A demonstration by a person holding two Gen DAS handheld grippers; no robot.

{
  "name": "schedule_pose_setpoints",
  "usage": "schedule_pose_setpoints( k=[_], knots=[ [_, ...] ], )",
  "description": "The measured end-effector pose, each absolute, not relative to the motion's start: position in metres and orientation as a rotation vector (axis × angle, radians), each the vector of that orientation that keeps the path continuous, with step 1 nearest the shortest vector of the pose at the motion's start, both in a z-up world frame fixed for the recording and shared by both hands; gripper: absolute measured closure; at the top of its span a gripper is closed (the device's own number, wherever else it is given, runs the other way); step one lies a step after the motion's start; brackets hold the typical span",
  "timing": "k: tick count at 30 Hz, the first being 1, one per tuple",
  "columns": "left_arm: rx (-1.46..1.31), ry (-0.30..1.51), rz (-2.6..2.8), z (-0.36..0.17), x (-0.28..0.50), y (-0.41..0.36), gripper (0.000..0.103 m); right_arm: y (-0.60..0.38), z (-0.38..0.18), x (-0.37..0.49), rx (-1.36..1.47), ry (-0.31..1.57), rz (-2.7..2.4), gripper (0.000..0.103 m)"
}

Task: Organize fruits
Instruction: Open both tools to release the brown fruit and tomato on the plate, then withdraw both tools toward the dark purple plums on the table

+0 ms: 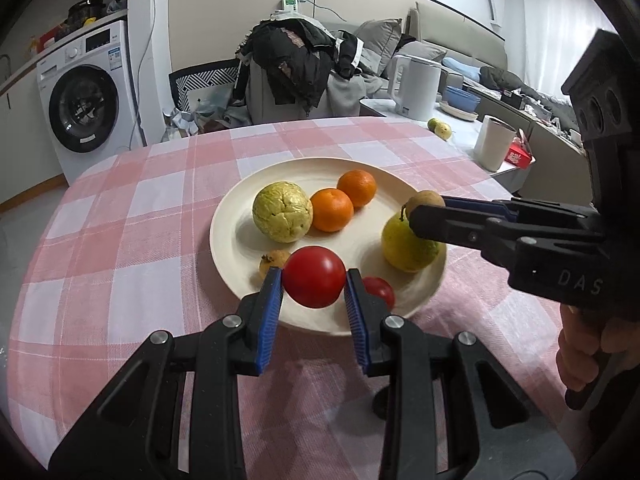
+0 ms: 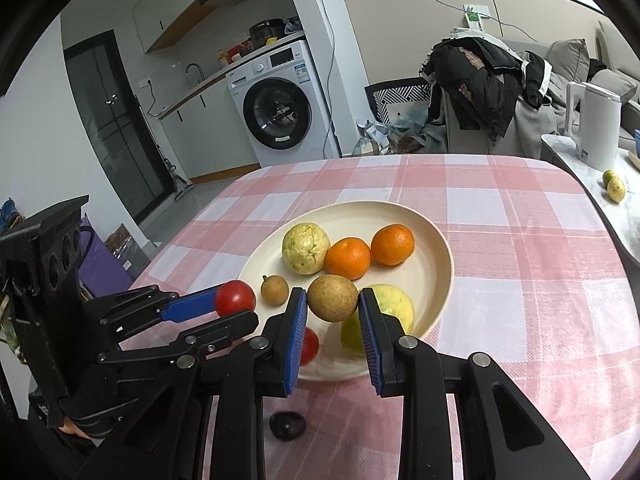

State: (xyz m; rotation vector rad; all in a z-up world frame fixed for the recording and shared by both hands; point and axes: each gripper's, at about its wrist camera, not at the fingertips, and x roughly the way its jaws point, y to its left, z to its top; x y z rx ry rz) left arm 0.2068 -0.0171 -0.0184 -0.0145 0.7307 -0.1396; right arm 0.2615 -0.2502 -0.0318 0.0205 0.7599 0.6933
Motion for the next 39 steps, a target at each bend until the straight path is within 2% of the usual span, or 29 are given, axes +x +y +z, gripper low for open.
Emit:
schedule_pose_setpoints(
  k=[11,15,18,20,21,22,24,26,27,28,39],
  knots=[
    [-0.026,0.738,-0.128,-0.027,0.22,-0.015,0.074,-0.241,-0.037,0.279,0.044,0.783,0.68,0.075],
    [-0.047,0.742,-0.138,-0.025,0.217,-0.01,0.072,-0.242,-0.034,0.278,0.047,0.782,0.661,0.066],
    [-0.051,0.734,-0.126,-0.023,0.21,-0.007,0.054,-0.248,-0.03,0.273,0.043,0.771,0.647,0.055],
    [-0.047,0.716,-0.11,-0.019,0.202,-0.006,0.034,-0.253,-0.029,0.268,0.043,0.762,0.637,0.048],
    [-0.047,0.705,-0.103,-0.017,0.197,-0.005,0.029,-0.256,-0.028,0.265,0.044,0.761,0.633,0.039],
    [-0.049,0.692,-0.097,-0.014,0.191,-0.004,0.021,-0.258,-0.028,0.263,0.043,0.762,0.631,0.025],
    [-0.056,0.659,-0.089,-0.009,0.179,-0.002,0.019,-0.263,-0.029,0.256,0.041,0.765,0.633,0.012],
    [-0.061,0.646,-0.083,-0.006,0.168,0.0,0.011,-0.267,-0.029,0.249,0.031,0.756,0.628,0.009],
    [-0.06,0.64,-0.077,-0.005,0.163,0.0,0.007,-0.268,-0.029,0.245,0.018,0.759,0.624,0.001],
    [-0.06,0.632,-0.071,-0.004,0.158,0.0,0.002,-0.269,-0.03,0.242,0.009,0.763,0.62,0.0],
    [-0.068,0.605,-0.074,-0.006,0.12,-0.002,0.002,-0.271,-0.036,0.217,-0.08,0.771,0.608,0.0]
  ],
)
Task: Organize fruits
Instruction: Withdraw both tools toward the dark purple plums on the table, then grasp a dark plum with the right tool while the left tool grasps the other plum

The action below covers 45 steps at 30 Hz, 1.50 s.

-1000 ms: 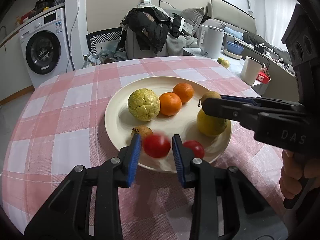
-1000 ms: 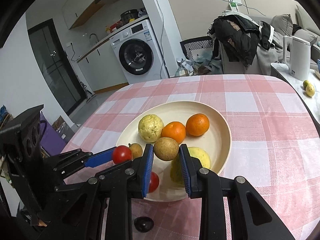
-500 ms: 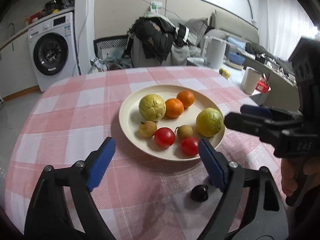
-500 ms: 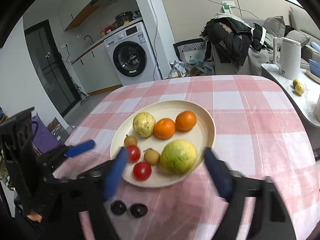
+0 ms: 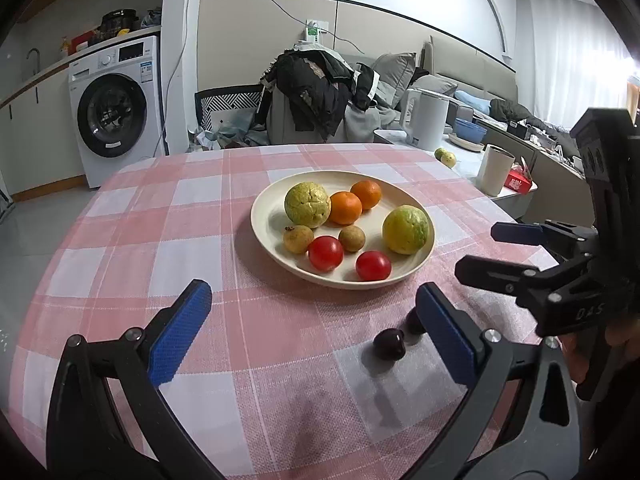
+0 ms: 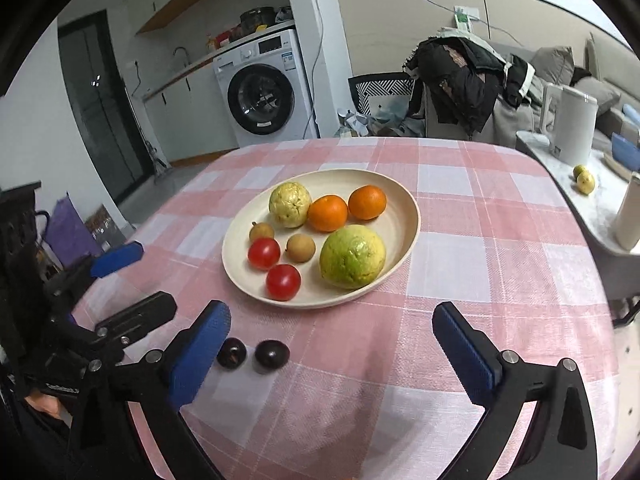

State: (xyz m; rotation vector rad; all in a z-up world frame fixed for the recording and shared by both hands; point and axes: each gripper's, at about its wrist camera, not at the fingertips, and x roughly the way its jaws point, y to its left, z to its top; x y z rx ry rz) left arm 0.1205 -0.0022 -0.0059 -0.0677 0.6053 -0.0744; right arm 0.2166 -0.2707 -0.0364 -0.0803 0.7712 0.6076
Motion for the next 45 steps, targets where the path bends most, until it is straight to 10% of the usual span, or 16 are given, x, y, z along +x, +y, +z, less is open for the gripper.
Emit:
schedule_pose_setpoints(
  k=[25,45],
  knots=[
    [-0.042,0.639,-0.051,-0.013,0.123,-0.005,0.001,-0.253,-0.069,0.206,-0.257,0.886,0.61,0.002],
    [-0.093,0.645,-0.064,-0.018,0.127,0.003,0.001,-0.226,-0.083,0.198,-0.34,0.911,0.637,0.04]
  ],
)
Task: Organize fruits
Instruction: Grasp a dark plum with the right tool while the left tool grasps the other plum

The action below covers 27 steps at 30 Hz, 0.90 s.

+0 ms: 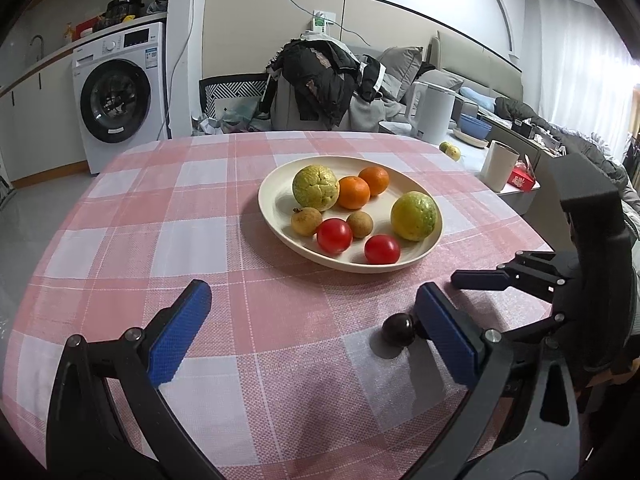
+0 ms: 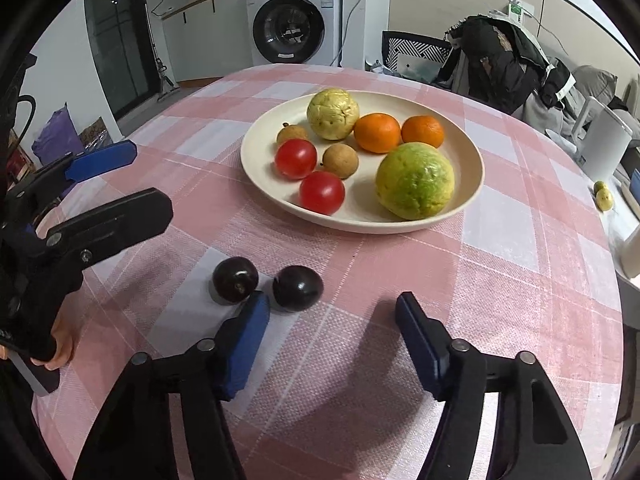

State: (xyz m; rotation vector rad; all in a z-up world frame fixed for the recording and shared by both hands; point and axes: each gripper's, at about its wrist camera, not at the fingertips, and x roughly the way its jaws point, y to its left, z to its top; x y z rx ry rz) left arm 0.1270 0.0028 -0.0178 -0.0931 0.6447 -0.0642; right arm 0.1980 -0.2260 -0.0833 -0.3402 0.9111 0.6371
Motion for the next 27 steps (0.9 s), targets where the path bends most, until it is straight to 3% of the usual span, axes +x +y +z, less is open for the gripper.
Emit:
schedule_pose_setpoints(
  k=[13,27],
  knots=[
    [-0.08,0.646,-0.079,-0.016,0.125,0.002,0.001,-0.221,-0.08,0.194,-0.292,0.9,0.697,0.075],
    [-0.023,0.711,-0.133,-0.024,0.129,-0.013,0.002,-0.237,-0.063,0.199,-0.215,0.859,0.703,0.077]
  ],
)
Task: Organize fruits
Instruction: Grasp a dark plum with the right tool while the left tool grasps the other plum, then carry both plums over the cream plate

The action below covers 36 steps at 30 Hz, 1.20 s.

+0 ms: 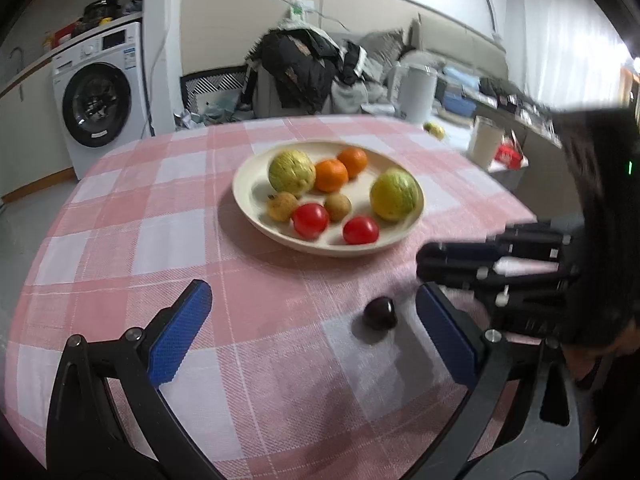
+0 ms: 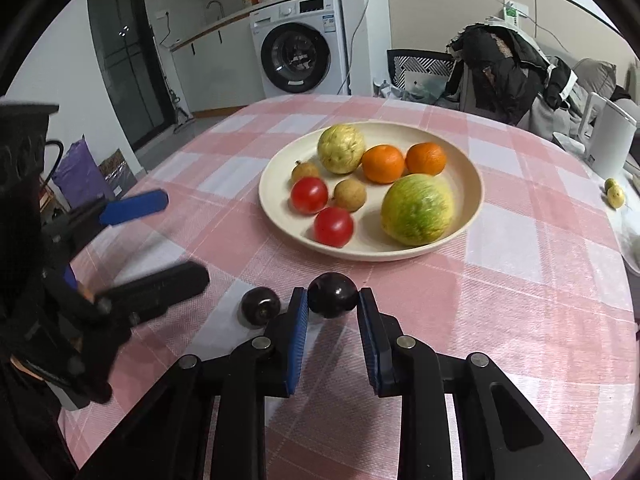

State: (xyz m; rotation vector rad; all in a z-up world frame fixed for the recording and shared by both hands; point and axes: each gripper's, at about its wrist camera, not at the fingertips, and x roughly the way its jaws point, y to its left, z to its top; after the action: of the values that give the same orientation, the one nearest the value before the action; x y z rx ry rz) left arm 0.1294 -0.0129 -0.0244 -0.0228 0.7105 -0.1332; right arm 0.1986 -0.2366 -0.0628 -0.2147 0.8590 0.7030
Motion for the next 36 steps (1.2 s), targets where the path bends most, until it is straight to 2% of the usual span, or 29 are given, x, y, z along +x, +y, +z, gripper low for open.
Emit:
schedule_pose_setpoints(
  k=[3,5,10,16,24,26,28,36],
  knots=[
    [0.017,0.75,-0.164,-0.03,0.132,-0.022,0.004,-0.243,-0.06,0.202,-0.199,0.858,0.694,0.077],
    [0.035,0.784,-0.194,-0.034,0.135,-0.028,0.02,-0.247,-0.059,0.203,-0.196,0.859,0.688,0.077],
    [0.02,0.851,-0.251,-0.044,0.143,-0.035,0.038,-0.251,-0.058,0.205,-0.187,0.859,0.683,0.077],
    [-0.019,0.87,-0.293,-0.046,0.149,-0.037,0.045,-0.252,-0.058,0.204,-0.188,0.86,0.683,0.077],
    [0.005,0.901,-0.322,-0.052,0.154,-0.048,0.07,-0.251,-0.058,0.204,-0.187,0.859,0.683,0.077],
    [-0.001,0.902,-0.329,-0.052,0.154,-0.048,0.079,-0.251,-0.058,0.204,-0.187,0.86,0.683,0.077],
    [-0.005,0.903,-0.331,-0.052,0.154,-0.047,0.082,-0.251,-0.058,0.205,-0.187,0.861,0.684,0.077],
    [-0.002,0.879,-0.33,-0.048,0.149,-0.045,0.082,-0.251,-0.058,0.205,-0.186,0.86,0.682,0.077]
  ],
)
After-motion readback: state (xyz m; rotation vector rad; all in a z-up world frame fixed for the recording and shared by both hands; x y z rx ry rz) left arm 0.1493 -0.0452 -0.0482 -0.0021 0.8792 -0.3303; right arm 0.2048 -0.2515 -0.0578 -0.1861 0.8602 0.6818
